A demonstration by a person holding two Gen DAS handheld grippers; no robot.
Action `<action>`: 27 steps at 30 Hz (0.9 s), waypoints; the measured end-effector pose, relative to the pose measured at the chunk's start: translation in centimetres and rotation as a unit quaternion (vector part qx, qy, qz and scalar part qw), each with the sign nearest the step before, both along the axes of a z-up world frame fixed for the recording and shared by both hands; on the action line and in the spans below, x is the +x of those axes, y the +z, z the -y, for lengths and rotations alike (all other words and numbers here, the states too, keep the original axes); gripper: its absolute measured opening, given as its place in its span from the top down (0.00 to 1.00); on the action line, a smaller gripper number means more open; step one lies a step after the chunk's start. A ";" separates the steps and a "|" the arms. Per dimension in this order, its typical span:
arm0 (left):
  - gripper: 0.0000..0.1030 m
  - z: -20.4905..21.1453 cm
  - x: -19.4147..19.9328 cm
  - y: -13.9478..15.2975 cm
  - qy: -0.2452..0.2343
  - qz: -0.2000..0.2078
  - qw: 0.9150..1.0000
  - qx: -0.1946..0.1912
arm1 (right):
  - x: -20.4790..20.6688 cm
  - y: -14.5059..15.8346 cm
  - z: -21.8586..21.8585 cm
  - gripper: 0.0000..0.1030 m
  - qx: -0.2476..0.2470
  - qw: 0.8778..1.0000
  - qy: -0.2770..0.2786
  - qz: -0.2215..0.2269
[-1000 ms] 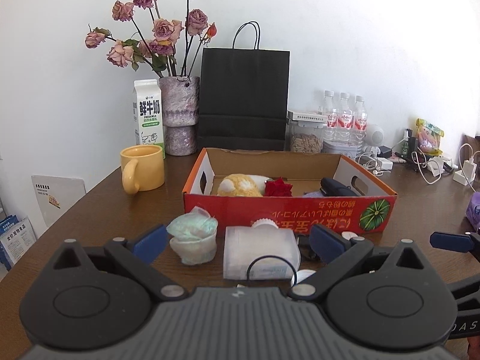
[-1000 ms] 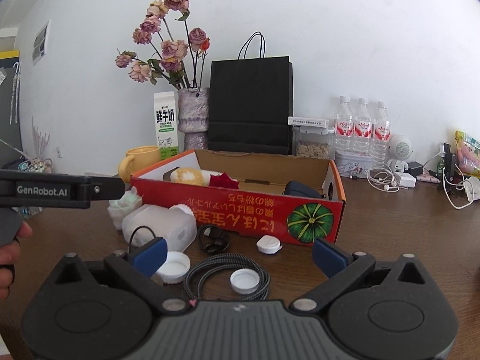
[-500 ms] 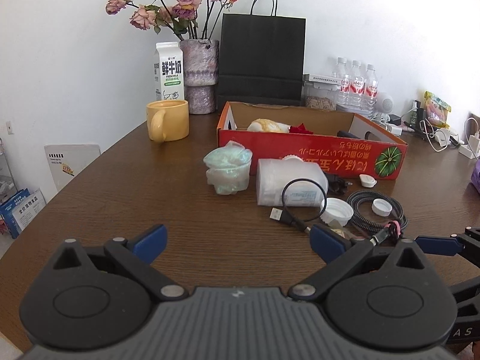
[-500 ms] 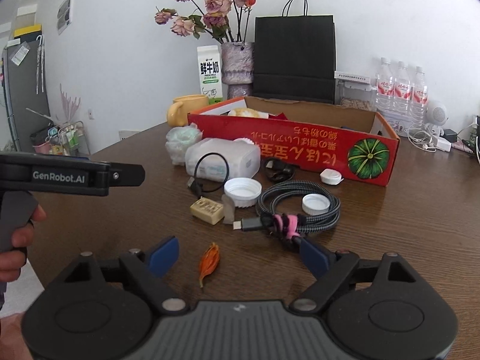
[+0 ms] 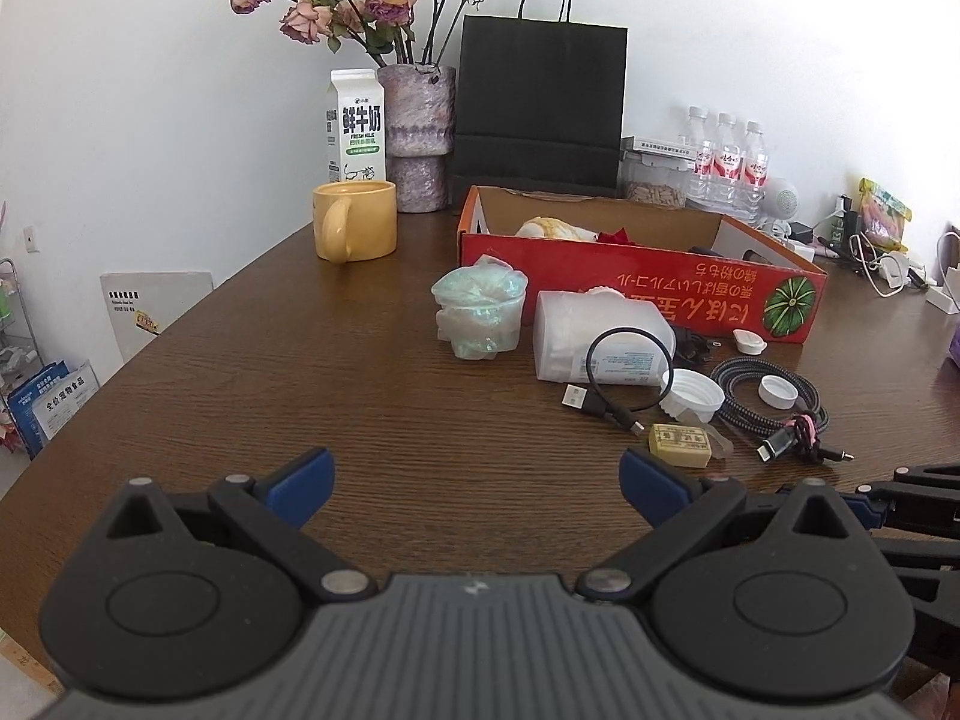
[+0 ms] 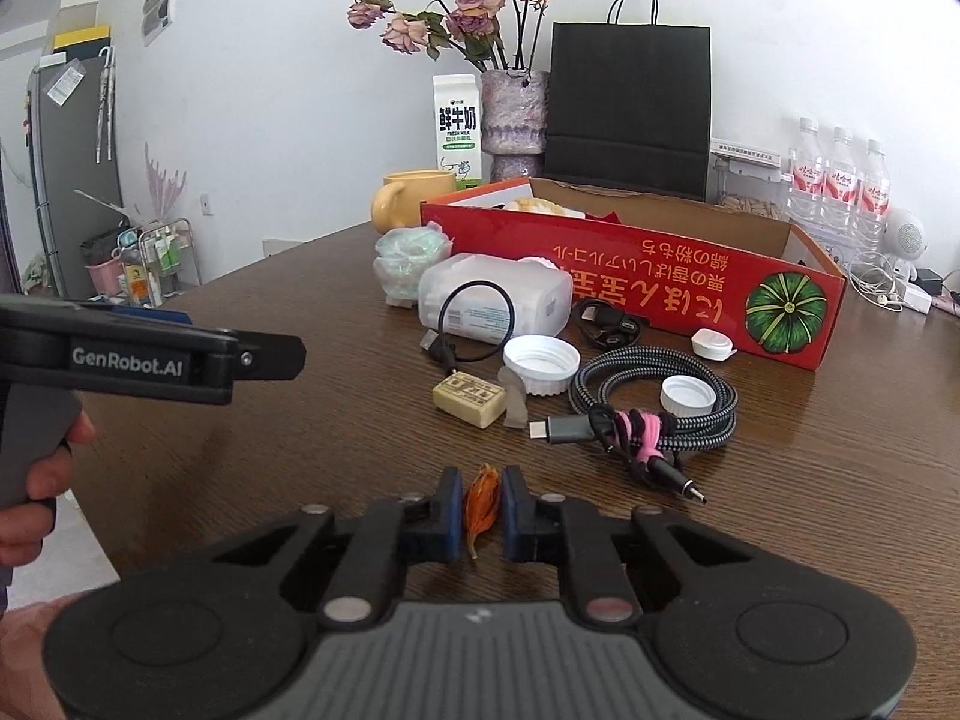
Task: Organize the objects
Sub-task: 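Grasp the small orange item with the right tool while the left tool grasps the beige block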
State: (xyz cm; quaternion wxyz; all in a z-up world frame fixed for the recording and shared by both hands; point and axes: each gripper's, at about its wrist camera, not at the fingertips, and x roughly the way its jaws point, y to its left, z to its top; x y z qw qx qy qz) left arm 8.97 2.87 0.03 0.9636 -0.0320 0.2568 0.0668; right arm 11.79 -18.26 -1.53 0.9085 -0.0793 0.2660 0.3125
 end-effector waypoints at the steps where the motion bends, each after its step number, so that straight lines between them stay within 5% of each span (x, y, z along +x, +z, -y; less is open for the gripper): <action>1: 0.00 0.0 0.0 0.0 -0.001 0.000 1.000 0.000 | 0.0 0.0 0.0 0.88 -0.001 1.000 0.001 0.002; 27: 0.00 5.4 5.4 -1.1 -0.049 -0.038 0.998 0.023 | 1.5 1.6 6.4 0.88 0.068 0.994 -0.073 0.034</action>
